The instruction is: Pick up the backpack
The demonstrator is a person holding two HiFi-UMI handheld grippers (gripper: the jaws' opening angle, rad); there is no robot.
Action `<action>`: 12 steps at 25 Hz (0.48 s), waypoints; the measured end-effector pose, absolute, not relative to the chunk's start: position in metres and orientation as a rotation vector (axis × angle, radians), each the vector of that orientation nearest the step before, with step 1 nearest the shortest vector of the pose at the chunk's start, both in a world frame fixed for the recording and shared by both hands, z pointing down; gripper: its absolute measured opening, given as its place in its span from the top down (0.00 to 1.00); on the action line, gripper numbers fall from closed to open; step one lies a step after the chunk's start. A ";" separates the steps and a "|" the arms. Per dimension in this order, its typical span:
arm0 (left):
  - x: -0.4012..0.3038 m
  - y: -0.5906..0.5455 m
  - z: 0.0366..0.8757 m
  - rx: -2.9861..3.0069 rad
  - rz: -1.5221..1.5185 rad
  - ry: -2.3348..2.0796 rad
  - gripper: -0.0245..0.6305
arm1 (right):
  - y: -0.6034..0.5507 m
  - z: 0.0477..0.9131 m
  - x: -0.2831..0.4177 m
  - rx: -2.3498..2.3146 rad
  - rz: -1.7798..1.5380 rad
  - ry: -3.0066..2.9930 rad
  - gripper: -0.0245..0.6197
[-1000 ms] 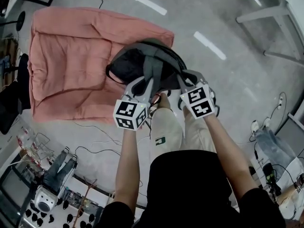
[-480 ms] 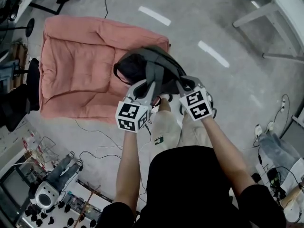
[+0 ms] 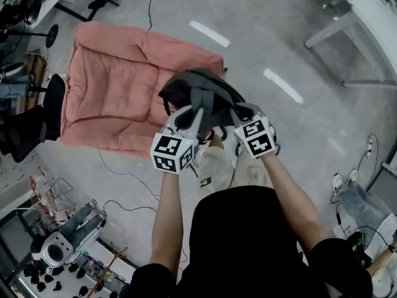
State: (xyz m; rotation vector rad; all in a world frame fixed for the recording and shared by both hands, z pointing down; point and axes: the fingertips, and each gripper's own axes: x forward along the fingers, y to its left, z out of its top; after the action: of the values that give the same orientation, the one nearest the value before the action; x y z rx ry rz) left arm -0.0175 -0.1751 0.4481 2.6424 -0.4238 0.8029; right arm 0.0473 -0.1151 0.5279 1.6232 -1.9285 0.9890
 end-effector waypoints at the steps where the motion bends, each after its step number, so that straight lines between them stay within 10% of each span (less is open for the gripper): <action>1: -0.017 -0.173 0.442 2.652 0.803 -0.429 0.92 | -0.114 0.525 0.048 1.626 0.980 -1.935 0.90; 12: -0.027 -0.155 0.390 2.708 0.710 -0.487 0.92 | -0.108 0.469 0.067 1.693 0.827 -1.943 0.90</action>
State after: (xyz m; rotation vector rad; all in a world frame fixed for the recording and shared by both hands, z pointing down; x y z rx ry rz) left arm -0.0271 -0.1551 0.3895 2.7078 -0.4873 0.7099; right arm 0.0670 -0.1081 0.4688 1.6928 -1.9428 0.8266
